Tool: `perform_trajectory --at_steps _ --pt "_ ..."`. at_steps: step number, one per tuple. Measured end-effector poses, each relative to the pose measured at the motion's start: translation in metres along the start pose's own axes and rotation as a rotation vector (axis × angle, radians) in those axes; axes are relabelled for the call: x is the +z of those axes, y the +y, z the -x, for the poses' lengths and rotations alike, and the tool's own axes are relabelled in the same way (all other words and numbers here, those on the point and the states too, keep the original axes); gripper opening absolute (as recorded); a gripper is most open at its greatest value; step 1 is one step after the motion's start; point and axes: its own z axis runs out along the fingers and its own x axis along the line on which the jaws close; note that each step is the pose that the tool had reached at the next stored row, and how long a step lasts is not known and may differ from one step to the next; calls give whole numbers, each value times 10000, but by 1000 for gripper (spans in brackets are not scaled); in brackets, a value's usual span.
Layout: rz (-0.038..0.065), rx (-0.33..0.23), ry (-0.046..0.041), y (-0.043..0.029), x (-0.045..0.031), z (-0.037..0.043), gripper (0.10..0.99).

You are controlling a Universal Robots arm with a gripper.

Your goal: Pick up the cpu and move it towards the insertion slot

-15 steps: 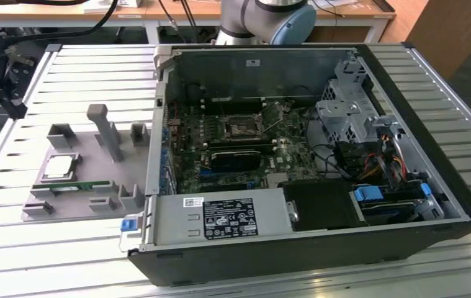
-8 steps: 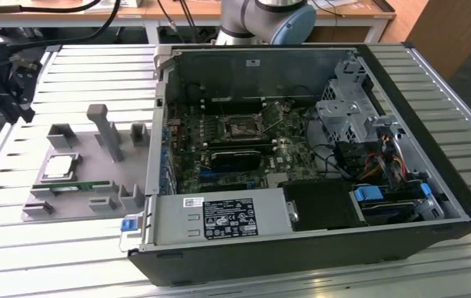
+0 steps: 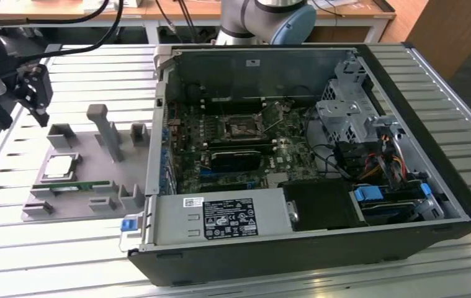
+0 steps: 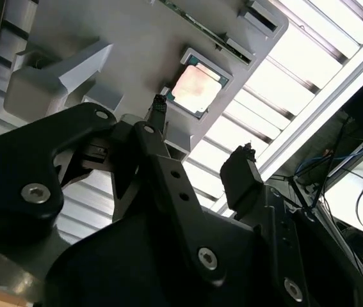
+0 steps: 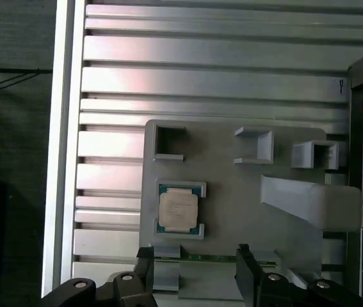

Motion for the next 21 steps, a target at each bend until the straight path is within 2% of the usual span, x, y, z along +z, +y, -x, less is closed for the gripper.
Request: perform_trajectory --at_steps 1,6,21 --pt "0 0 1 -1 18 0 647" --pt "0 0 0 -3 91 0 647" --pt "-4 0 0 -7 198 0 647"
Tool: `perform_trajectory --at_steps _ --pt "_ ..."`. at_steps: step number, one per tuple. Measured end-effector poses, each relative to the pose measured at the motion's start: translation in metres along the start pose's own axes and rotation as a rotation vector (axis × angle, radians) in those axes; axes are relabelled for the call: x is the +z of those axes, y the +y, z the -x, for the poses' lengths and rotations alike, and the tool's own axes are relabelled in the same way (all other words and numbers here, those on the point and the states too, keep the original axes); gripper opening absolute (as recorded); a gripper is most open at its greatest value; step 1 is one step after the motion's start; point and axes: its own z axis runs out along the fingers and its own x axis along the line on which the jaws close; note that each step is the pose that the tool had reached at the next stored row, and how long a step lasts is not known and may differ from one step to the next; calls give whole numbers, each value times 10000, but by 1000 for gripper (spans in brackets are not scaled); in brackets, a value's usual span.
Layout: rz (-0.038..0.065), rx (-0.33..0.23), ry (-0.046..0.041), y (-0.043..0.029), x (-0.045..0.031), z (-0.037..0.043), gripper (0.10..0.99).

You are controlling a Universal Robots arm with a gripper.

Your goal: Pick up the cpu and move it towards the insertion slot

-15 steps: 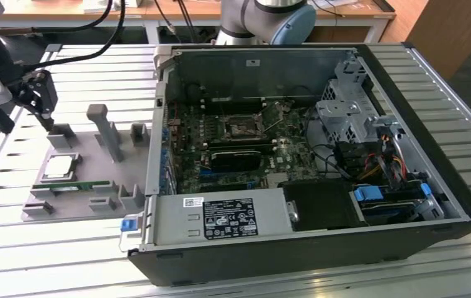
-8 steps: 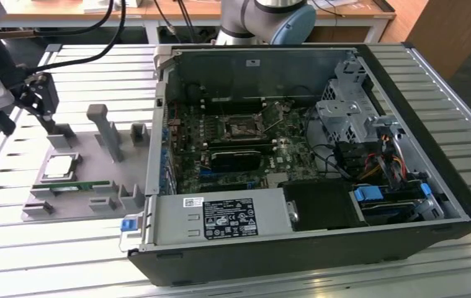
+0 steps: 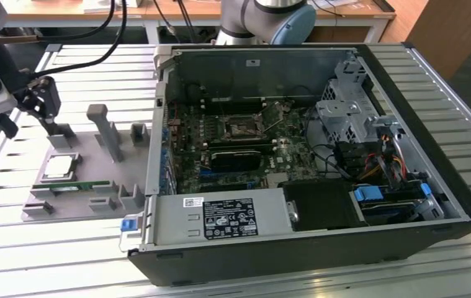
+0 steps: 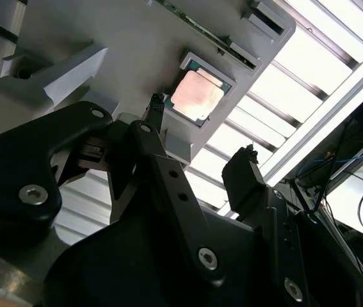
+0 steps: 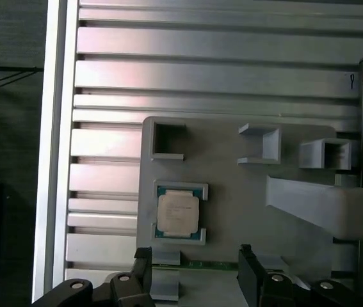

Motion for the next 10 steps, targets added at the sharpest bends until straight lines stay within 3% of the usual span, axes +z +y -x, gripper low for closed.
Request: perform_trajectory --at_steps 10 --pt "0 0 0 -3 87 0 647"
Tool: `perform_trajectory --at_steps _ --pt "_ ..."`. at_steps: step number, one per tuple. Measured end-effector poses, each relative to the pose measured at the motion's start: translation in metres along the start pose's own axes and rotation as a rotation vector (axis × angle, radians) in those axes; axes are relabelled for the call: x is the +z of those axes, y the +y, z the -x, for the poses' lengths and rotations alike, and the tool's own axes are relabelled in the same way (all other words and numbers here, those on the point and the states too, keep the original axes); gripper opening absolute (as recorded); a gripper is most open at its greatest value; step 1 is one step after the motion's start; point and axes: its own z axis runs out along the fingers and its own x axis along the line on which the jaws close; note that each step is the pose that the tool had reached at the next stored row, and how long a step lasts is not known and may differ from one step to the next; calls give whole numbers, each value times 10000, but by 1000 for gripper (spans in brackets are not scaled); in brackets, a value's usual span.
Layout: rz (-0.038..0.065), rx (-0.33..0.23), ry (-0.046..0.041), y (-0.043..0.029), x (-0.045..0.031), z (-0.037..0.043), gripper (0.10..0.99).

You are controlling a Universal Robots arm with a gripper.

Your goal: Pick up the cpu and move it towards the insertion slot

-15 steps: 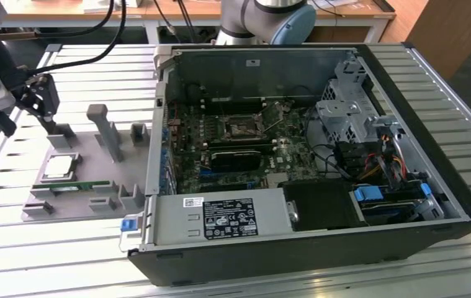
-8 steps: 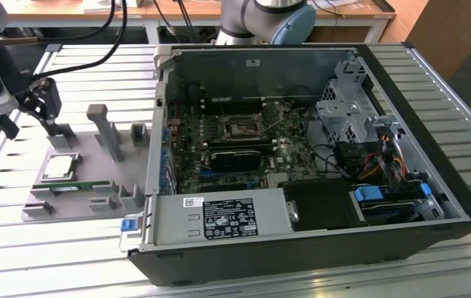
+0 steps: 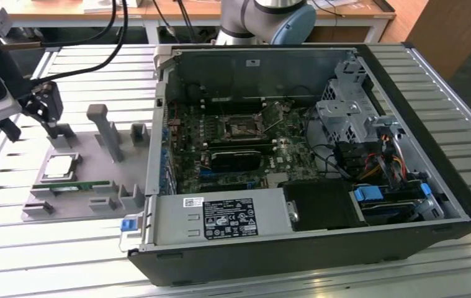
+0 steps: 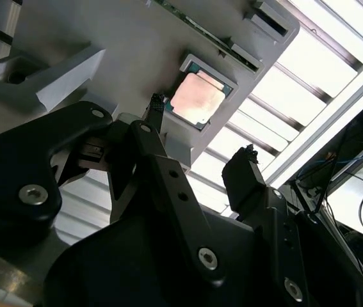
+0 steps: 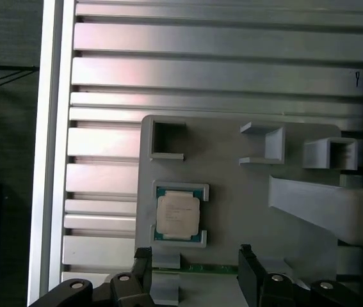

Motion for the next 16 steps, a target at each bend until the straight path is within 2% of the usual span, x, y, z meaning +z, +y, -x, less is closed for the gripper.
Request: perform_trajectory --at_steps 16 --pt "0 0 0 -4 101 0 647"
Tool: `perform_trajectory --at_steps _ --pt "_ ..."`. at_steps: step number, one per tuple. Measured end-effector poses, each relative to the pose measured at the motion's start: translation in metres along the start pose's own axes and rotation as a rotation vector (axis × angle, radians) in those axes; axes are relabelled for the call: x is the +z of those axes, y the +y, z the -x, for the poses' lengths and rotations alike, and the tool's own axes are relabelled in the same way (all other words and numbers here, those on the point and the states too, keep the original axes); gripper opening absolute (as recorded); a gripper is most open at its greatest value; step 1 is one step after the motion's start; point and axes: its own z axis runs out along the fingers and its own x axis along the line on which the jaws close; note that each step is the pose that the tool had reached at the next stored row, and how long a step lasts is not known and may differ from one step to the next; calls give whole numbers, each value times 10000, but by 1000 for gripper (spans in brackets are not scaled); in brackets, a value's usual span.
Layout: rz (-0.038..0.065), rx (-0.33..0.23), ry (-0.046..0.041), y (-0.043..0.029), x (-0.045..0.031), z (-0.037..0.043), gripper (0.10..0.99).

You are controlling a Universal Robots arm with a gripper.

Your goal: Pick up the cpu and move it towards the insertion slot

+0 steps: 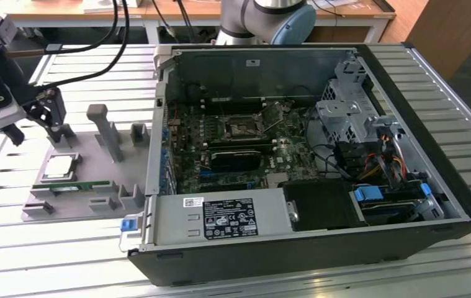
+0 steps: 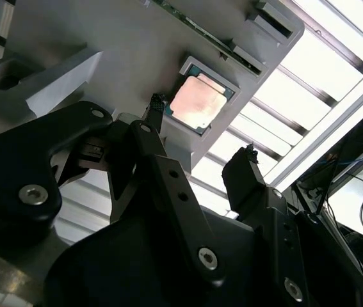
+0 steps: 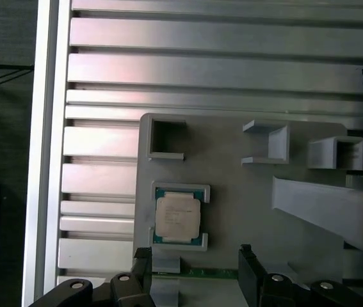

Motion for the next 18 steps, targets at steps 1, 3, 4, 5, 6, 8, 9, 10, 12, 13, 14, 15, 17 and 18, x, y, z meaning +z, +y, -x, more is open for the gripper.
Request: perform_trajectory --at_steps 1,3,4,5,6,8,9,10,12,13,14,15,17,18 --pt "0 0 0 0 6 0 647" --pt "0 1 0 -1 21 0 647" --pt "0 0 0 -1 28 0 647" --pt "0 0 0 -1 36 0 647" --pt "0 0 0 -2 45 0 647" --pt "0 0 0 -3 67 0 647" --pt "0 0 0 -3 79 0 647" --pt "0 0 -1 -4 92 0 647" --pt "-1 0 1 -5 117 0 647" --pt "-1 -1 1 -5 130 0 647" --pt "0 0 0 -5 139 0 647" --pt "0 0 0 -6 148 0 647" --pt "-1 0 -1 -6 164 0 647" --pt "-1 0 -1 -7 171 0 647"
